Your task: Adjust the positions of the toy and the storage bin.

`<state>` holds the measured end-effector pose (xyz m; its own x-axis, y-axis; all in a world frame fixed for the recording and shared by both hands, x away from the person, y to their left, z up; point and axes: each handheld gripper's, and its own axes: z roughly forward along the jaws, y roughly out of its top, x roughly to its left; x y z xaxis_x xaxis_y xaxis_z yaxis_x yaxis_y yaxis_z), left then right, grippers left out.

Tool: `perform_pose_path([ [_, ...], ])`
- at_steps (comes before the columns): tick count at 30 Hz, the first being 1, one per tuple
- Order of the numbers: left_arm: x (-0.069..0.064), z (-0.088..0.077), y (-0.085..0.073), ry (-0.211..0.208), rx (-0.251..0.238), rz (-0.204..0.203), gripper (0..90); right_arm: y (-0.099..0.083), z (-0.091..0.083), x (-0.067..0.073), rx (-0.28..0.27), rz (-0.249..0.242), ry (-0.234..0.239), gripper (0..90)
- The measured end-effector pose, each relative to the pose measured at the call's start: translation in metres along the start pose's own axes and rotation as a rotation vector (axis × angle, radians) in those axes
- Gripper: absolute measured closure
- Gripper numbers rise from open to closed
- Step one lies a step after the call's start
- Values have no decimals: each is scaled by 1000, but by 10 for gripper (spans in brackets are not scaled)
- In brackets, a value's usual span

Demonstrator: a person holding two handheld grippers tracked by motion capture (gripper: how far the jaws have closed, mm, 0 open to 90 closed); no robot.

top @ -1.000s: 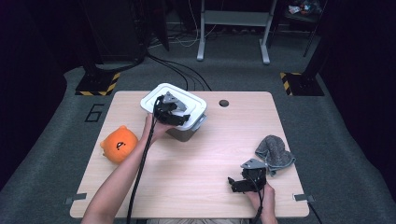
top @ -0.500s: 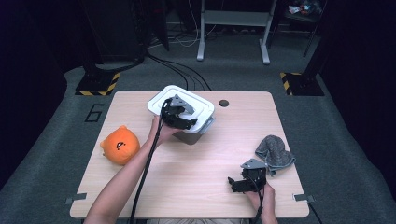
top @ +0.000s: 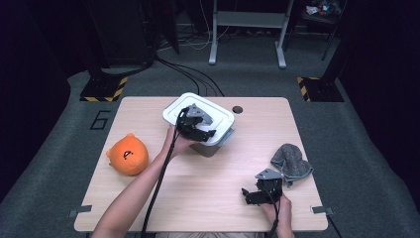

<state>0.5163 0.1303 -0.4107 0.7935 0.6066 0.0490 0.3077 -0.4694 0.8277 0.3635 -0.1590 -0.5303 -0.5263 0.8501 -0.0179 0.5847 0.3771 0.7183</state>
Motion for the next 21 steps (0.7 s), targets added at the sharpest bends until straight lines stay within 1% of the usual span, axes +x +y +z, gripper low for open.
perform_pose_path([
  [3, -3, 1, 1, -9, 3, 14, 243, 0, 0, 0, -1, -1, -1, 0],
  [5, -6, 2, 2, -20, 5, 19, 243, 0, 0, -1, 3, -13, 0, 0],
  [6, -7, 3, 2, -20, -2, 15, 243, 0, 0, -1, 4, -10, -1, 0],
  [11, -13, 4, 4, -33, 0, 34, 243, 0, -1, -1, 7, -11, 2, 0],
  [12, -14, 4, 4, -41, 3, 34, 243, 0, -1, 0, 7, -11, 2, 0],
  [13, -15, 5, 5, -38, -2, 37, 243, 0, -1, -1, 7, -11, 2, 0],
  [14, -17, 5, 5, -49, 1, 28, 243, 0, -1, -1, 7, -10, 2, 0],
  [15, -18, 6, 5, -45, -5, 33, 243, 0, -1, -1, 7, -11, 2, 0],
  [17, -21, 7, 6, -54, -3, 40, 243, 0, -1, 0, 6, -9, 0, 0],
  [18, -23, 8, 7, -59, -6, 35, 243, 0, -1, 0, 6, -8, 0, 0],
  [19, -24, 8, 7, -61, -5, 43, 243, 0, 0, 0, 6, -9, 0, 0],
  [20, -26, 9, 8, -71, -2, 38, 243, 0, -1, 0, 6, -8, 0, 0],
  [21, -27, 9, 8, -72, -4, 47, 243, 0, -1, 0, 6, -9, 0, 0],
])
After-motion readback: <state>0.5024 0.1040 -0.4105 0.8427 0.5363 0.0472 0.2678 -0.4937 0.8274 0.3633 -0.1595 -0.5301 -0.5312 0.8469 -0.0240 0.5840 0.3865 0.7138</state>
